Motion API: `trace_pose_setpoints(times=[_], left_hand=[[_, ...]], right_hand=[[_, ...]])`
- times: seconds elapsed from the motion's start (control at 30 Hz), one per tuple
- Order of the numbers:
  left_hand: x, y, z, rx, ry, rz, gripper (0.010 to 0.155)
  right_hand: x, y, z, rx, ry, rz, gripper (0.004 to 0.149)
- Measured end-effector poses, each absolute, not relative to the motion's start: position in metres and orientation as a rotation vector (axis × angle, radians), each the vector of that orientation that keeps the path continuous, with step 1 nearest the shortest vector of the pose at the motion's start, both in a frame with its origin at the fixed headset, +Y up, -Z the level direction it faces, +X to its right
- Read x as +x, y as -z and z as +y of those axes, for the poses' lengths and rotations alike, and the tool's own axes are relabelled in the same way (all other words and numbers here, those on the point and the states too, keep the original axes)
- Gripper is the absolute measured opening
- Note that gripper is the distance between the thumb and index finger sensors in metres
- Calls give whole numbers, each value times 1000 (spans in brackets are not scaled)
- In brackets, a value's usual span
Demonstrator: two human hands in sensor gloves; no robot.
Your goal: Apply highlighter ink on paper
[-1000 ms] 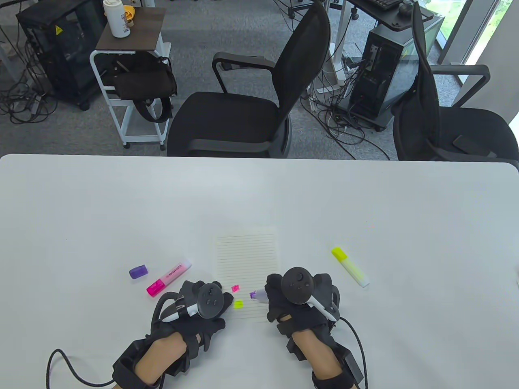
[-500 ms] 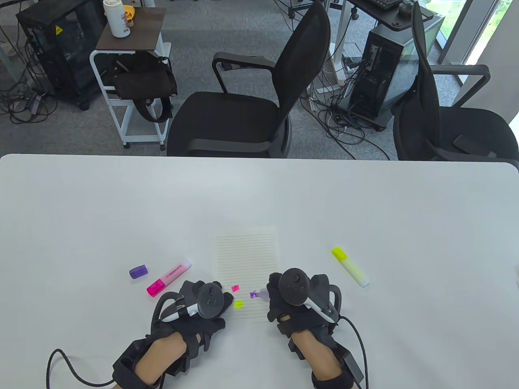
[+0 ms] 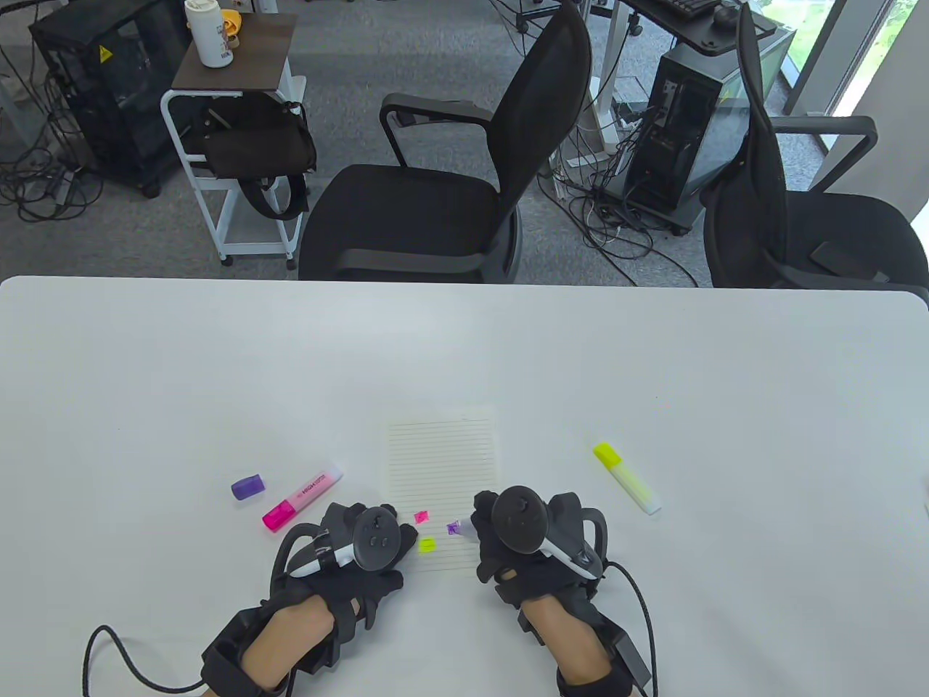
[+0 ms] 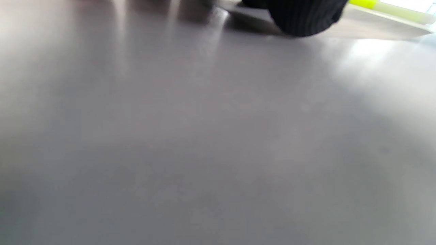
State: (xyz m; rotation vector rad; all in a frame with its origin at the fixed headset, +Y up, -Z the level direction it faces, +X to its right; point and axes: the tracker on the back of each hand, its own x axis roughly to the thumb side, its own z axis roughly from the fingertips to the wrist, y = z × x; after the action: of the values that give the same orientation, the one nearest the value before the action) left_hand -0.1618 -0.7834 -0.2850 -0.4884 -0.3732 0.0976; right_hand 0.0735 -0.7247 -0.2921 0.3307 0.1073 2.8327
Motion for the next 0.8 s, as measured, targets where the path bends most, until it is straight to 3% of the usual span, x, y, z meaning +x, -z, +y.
trace_pose_setpoints(times=[0.8], left_hand=[[-162, 285, -784, -489, -96, -373, 67]], right_hand=[[72, 292, -727, 357, -2823, 84, 36]])
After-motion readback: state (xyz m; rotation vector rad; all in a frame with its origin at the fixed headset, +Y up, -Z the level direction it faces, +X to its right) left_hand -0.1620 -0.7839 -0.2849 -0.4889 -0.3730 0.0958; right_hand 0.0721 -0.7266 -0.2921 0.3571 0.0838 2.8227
